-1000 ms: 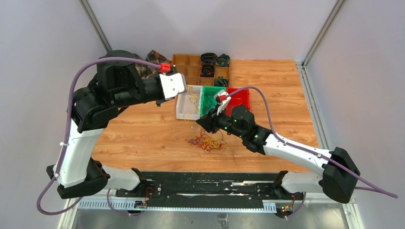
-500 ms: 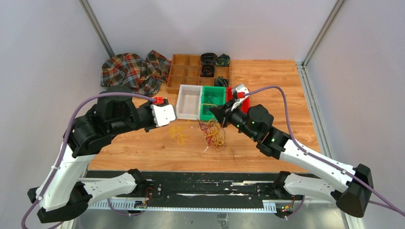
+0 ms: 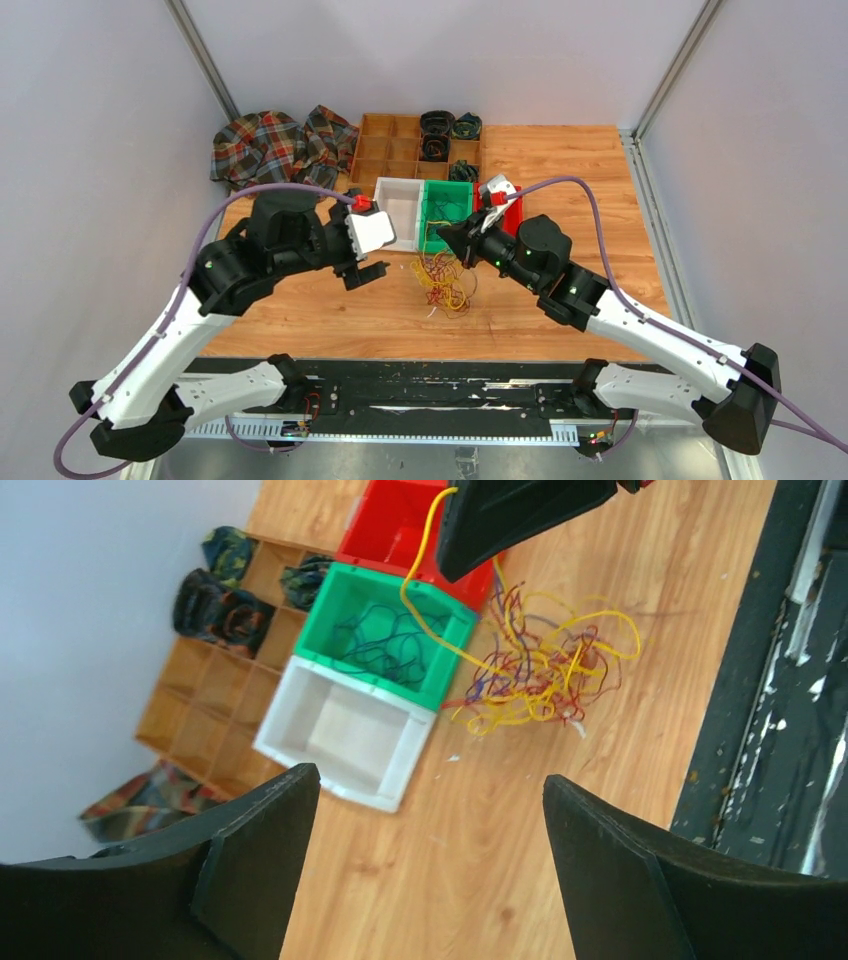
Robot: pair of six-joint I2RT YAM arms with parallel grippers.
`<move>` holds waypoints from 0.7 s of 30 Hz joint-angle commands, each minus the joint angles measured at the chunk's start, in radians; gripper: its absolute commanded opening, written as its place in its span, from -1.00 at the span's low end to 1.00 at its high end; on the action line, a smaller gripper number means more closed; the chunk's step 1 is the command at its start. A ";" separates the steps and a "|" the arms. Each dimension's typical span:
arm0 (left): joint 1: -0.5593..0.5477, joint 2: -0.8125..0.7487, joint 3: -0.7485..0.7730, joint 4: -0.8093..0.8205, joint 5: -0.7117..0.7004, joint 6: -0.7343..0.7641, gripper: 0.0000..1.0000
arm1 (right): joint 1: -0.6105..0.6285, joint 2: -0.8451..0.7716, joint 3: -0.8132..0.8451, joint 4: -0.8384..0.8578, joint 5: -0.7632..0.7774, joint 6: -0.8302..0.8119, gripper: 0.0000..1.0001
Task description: Untangle the cables
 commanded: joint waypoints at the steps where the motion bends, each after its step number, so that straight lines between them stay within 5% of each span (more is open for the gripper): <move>1: 0.001 -0.001 -0.101 0.276 0.065 -0.140 0.74 | 0.003 -0.011 0.038 -0.009 -0.060 -0.024 -0.99; 7: 0.001 0.110 -0.096 0.412 0.078 -0.187 0.76 | 0.016 0.022 0.050 -0.006 -0.150 -0.013 -0.99; 14: 0.001 0.152 -0.084 0.300 0.209 -0.072 0.67 | 0.034 0.028 0.041 -0.002 -0.182 -0.009 -0.99; 21: 0.001 0.204 -0.017 0.097 0.266 0.122 -0.13 | 0.039 0.022 0.026 0.004 -0.200 -0.001 -0.99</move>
